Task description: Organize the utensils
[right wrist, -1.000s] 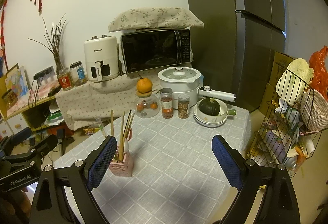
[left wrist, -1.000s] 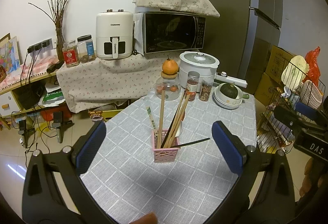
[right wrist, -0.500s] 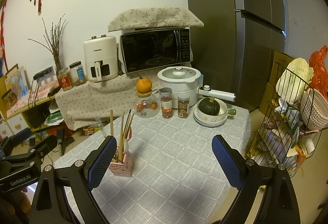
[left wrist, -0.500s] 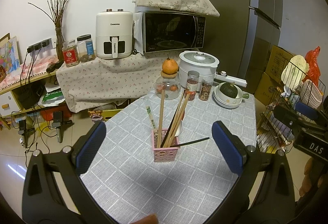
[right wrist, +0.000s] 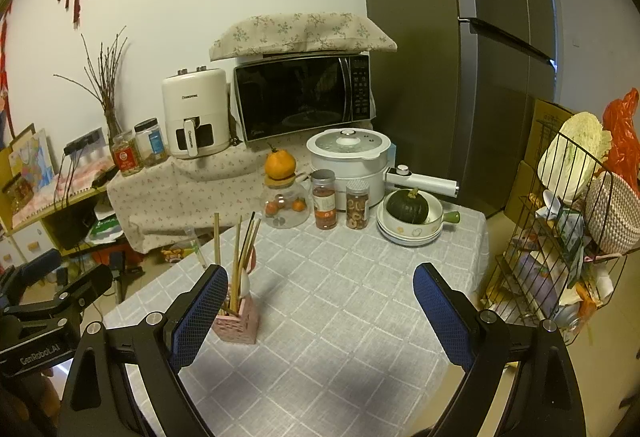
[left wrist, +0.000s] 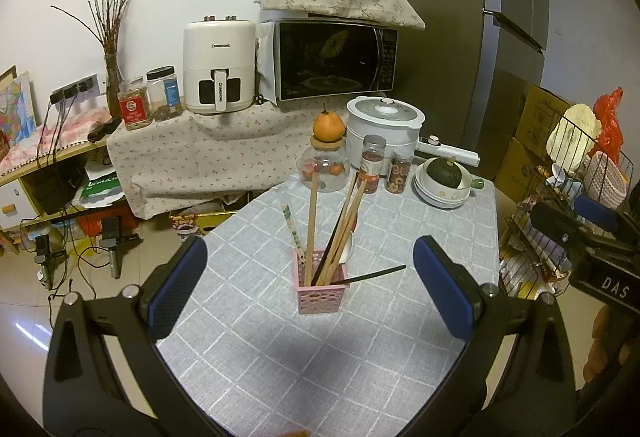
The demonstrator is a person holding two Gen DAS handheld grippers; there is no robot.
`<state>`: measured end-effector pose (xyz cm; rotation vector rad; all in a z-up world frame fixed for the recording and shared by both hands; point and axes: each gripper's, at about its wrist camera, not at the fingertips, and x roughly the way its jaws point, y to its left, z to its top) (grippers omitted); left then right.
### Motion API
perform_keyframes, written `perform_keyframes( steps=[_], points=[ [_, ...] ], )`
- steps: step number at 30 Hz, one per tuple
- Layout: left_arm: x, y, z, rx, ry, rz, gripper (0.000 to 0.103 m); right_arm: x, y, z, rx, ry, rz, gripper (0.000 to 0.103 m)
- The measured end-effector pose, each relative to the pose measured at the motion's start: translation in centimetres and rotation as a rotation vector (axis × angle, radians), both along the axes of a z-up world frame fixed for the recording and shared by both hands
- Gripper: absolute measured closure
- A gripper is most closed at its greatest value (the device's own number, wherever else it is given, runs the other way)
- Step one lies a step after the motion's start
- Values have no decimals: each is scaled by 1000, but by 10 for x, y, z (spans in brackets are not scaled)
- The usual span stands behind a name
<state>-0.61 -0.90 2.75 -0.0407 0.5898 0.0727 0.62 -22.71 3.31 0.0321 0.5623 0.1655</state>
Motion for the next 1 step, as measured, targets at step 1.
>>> perform_keyframes(
  steps=[1],
  points=[
    [1,1,0,-2,2,-4,1,0,0,0,0,0,0,8]
  ],
)
